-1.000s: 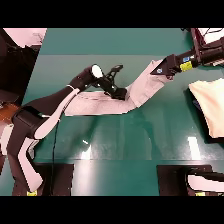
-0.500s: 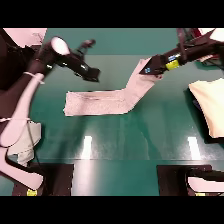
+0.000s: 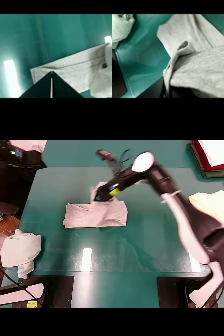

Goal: Fold the shirts.

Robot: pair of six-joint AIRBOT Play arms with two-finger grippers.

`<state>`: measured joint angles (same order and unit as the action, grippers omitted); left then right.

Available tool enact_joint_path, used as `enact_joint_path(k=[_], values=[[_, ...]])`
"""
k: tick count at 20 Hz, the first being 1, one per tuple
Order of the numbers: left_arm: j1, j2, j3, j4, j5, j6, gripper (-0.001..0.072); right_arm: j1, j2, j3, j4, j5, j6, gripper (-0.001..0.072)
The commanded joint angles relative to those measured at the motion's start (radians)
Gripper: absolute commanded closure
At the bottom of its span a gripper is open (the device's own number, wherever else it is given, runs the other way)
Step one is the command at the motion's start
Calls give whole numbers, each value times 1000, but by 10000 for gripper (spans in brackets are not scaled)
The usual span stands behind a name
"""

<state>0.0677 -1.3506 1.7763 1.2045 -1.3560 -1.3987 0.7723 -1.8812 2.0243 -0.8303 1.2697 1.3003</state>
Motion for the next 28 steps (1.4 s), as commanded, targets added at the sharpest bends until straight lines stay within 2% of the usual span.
enact_joint_path(k=[1,2,3,5,7,9,11,15,16,17,18,22,27,28], values=[[42,39,-2,8,-21,-2,678,148,-156,105,8,-167,-37,297],[42,39,-2,7,-24,-3,678,172,-154,68,16,-228,-43,162],[42,39,-2,7,-24,-8,679,186,-135,26,17,-268,-53,67],[42,39,-2,7,-28,-8,678,167,-70,-39,-17,-255,-52,73],[42,39,-2,7,-40,-8,678,109,6,-94,-114,-172,-26,148],[42,36,-2,7,-42,-8,678,18,93,-198,-188,-113,16,148],[42,35,-4,6,-43,-8,678,-89,175,-336,-191,-95,56,149],[42,35,-35,-8,-38,-8,678,-293,299,-648,-174,-150,156,147],[42,34,-45,-9,-39,-8,678,-331,312,-718,-138,-174,158,133],[42,34,-56,-9,-39,-8,678,-362,314,-769,-89,-183,156,87],[42,34,-66,-9,-38,-8,678,-385,305,-807,-33,-190,148,10],[42,34,-80,-12,-32,-8,678,-372,202,-854,244,-228,14,16],[42,34,-80,-16,-34,-8,678,-251,33,-693,389,-240,-6,23],[42,34,-80,-16,-40,-8,678,-229,3,-653,409,-241,-8,85]])
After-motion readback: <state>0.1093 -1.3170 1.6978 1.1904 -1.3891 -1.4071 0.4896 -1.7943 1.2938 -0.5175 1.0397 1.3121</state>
